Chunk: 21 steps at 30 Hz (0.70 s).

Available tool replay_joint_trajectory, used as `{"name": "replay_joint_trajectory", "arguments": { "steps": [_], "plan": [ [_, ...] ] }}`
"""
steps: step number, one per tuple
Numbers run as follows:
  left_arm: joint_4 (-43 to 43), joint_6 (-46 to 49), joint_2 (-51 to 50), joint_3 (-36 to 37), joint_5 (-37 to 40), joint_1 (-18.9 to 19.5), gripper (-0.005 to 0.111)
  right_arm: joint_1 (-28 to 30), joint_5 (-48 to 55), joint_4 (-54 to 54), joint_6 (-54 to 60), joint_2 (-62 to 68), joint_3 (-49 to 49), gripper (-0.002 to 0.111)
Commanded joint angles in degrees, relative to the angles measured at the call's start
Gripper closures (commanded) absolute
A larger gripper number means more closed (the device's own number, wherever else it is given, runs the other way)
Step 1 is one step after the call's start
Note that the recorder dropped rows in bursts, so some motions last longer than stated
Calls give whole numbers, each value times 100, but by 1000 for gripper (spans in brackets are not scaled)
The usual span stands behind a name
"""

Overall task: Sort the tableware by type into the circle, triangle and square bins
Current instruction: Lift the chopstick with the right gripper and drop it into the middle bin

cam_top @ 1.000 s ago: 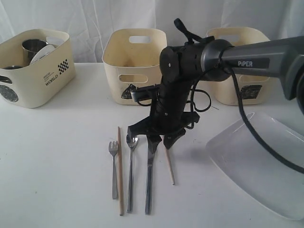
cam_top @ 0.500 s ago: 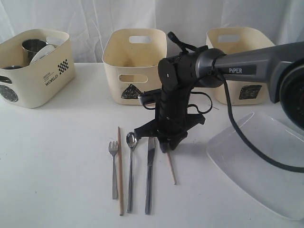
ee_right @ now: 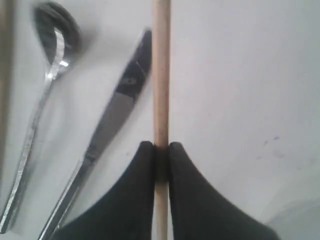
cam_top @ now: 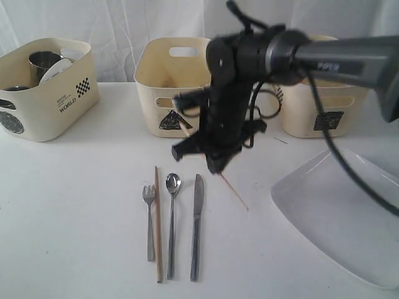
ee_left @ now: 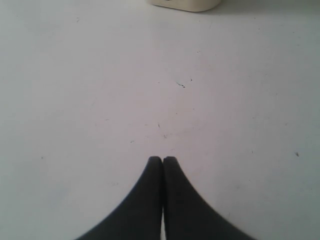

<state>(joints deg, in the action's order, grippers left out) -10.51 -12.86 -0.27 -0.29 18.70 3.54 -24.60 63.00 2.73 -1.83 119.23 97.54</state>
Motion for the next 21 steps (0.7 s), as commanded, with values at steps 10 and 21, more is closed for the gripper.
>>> {"name": "replay_joint_trajectory", "arguments": {
  "steps": [10,21],
  "plan": [
    [-33,-30,27,29,185,-34,107,809,-3157,2876,1681,-723,1124,108],
    [-33,-30,27,29,185,-34,107,881,-4242,3761,2269,201,1124,108]
  ]
}}
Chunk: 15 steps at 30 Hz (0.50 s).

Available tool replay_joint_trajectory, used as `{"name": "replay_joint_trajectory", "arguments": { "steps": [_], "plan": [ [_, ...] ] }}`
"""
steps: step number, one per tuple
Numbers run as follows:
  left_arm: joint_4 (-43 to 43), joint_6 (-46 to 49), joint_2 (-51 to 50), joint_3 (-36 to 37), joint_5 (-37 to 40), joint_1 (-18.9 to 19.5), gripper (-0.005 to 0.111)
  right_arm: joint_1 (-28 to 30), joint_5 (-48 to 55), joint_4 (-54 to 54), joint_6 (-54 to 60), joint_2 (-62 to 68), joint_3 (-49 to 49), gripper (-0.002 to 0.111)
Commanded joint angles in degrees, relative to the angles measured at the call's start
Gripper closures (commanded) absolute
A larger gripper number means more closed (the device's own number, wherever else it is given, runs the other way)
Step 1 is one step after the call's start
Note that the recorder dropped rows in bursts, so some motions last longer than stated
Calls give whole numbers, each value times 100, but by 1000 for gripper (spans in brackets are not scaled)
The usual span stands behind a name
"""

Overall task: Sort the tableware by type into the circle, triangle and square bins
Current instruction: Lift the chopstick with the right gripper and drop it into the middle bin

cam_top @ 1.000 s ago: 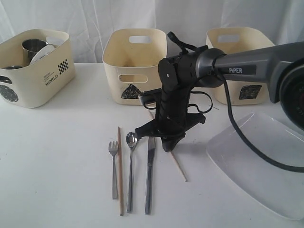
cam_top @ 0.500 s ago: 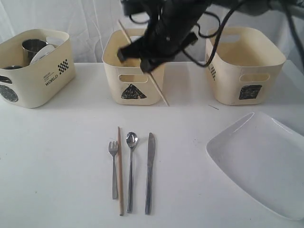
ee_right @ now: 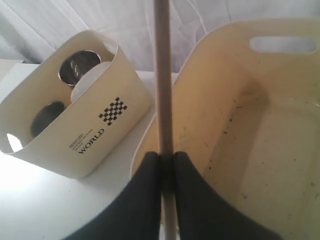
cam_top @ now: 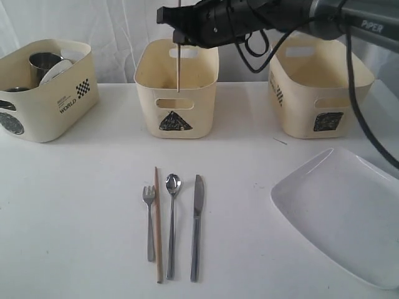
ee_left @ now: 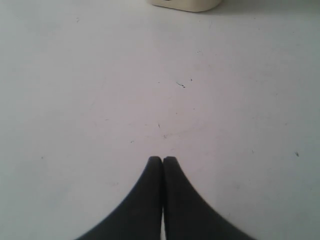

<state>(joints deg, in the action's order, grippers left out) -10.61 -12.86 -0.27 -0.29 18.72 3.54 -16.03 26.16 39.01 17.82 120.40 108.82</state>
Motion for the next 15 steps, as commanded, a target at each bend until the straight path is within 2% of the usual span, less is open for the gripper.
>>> {"name": "replay_joint_trajectory", "arguments": {
  "steps": [1,9,13,15],
  "plan": [
    [-23,-30,27,29,183,-34,107,23,-771,134,339,106,-5,108],
    [-23,-30,27,29,183,-34,107,23,-2149,146,355,277,-5,108],
    [-23,-30,27,29,183,-34,107,10,-2189,146,358,556,-5,107],
    [-23,-30,27,29,183,-34,107,10,-2046,124,479,683,-5,99]
  ]
}}
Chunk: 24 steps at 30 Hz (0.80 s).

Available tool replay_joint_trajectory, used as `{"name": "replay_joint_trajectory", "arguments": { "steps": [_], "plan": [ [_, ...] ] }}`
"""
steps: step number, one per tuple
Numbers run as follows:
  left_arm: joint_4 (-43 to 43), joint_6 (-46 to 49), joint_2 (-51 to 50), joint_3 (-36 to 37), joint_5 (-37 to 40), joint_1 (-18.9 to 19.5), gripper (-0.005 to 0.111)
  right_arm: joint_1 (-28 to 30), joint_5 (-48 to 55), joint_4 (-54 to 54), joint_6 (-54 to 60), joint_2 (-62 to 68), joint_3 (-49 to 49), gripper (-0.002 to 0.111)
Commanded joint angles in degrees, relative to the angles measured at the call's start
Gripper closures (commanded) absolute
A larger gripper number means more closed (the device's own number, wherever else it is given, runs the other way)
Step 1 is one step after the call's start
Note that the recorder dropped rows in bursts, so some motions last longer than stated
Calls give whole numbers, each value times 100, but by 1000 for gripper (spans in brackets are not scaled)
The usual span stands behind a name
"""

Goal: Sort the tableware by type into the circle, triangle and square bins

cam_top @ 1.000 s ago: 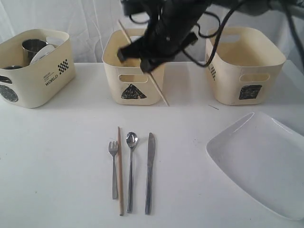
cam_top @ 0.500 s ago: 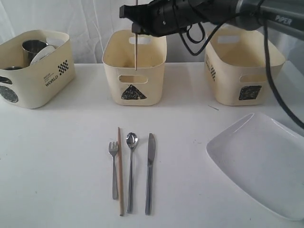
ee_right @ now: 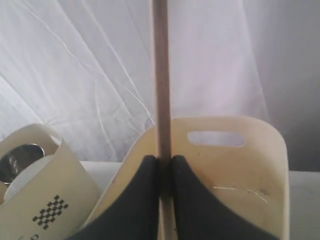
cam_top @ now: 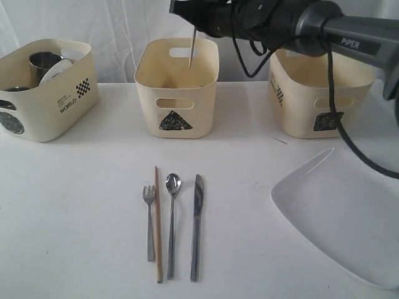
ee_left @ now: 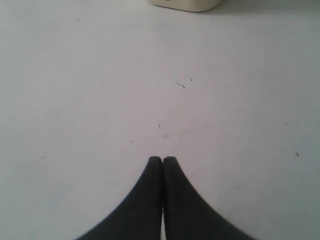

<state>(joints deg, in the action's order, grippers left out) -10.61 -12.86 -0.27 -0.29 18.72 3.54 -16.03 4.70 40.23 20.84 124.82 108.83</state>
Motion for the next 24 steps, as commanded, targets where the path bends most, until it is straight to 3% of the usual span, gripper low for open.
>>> {"name": "replay_joint_trajectory", "arguments": {
  "steps": [1,5,7,9,11,12,14,15,20,22,24],
  "plan": [
    [-23,-30,27,29,183,-34,107,10,140,2,209,276,-5,95],
    [-23,-30,27,29,183,-34,107,10,326,2,198,323,-5,73],
    [-23,-30,27,29,183,-34,107,10,486,2,198,285,-5,71],
    [-23,-30,27,29,183,-34,107,61,1305,-153,208,117,-5,71],
    [-23,-30,27,29,183,-34,107,183,2818,-441,22,-146,-5,75],
    [-23,-30,27,29,183,-34,107,185,4105,-614,-325,-300,-5,86],
    [-23,-30,27,29,183,-34,107,-39,5569,-911,-608,-354,-76,108],
    [-23,-30,27,29,183,-34,107,-299,5892,-1186,-890,-358,-227,108],
    [-23,-30,27,29,183,-34,107,-2089,4856,-3699,-2563,-364,-1193,108],
    [-23,-30,27,29,183,-34,107,-2333,4716,-4283,-3241,-284,-1232,108],
    [-23,-30,27,29,183,-34,107,-2321,4763,-4094,-3614,-231,-1232,103]
  ]
}}
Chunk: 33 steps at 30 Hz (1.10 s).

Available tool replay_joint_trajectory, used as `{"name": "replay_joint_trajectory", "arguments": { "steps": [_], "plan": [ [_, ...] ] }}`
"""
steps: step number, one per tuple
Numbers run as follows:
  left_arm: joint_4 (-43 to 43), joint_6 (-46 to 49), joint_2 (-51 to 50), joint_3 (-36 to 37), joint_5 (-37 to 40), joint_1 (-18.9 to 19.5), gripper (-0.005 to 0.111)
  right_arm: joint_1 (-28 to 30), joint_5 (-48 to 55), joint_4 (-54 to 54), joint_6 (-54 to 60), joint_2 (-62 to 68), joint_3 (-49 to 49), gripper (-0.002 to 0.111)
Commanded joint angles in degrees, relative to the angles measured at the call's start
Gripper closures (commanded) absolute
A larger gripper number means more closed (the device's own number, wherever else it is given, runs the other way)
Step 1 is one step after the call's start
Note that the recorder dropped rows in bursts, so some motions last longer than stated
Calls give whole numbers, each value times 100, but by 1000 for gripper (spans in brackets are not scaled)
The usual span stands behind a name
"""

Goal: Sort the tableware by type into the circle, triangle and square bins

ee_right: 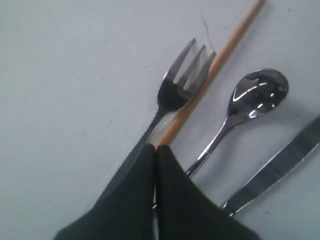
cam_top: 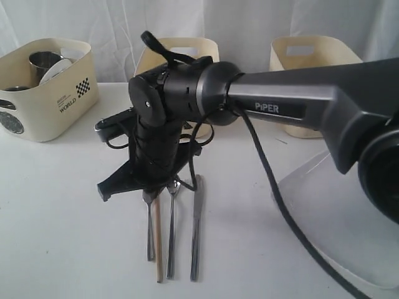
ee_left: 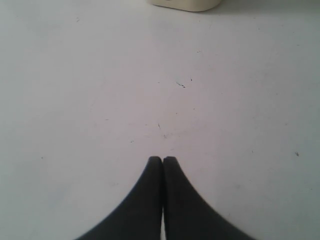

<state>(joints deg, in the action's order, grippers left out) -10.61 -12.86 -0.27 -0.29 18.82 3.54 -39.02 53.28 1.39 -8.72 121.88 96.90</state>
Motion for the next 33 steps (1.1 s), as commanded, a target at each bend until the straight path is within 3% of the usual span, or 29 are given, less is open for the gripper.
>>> {"name": "replay_joint_trajectory", "arguments": {
  "steps": [1,8,20,24,28,33],
  "plan": [
    [-23,-30,27,29,172,-34,107,4,-45,-98,-669,109,-39,98],
    [-23,-30,27,29,172,-34,107,146,451,101,-1034,312,-39,53],
    [-23,-30,27,29,172,-34,107,146,289,179,-1097,631,-39,52],
    [-23,-30,27,29,172,-34,107,146,321,179,-1097,704,-39,60],
    [-23,-30,27,29,172,-34,107,146,353,192,-1097,703,-39,86],
    [-23,-30,27,29,172,-34,107,159,260,36,-1260,703,-39,105]
  ]
}}
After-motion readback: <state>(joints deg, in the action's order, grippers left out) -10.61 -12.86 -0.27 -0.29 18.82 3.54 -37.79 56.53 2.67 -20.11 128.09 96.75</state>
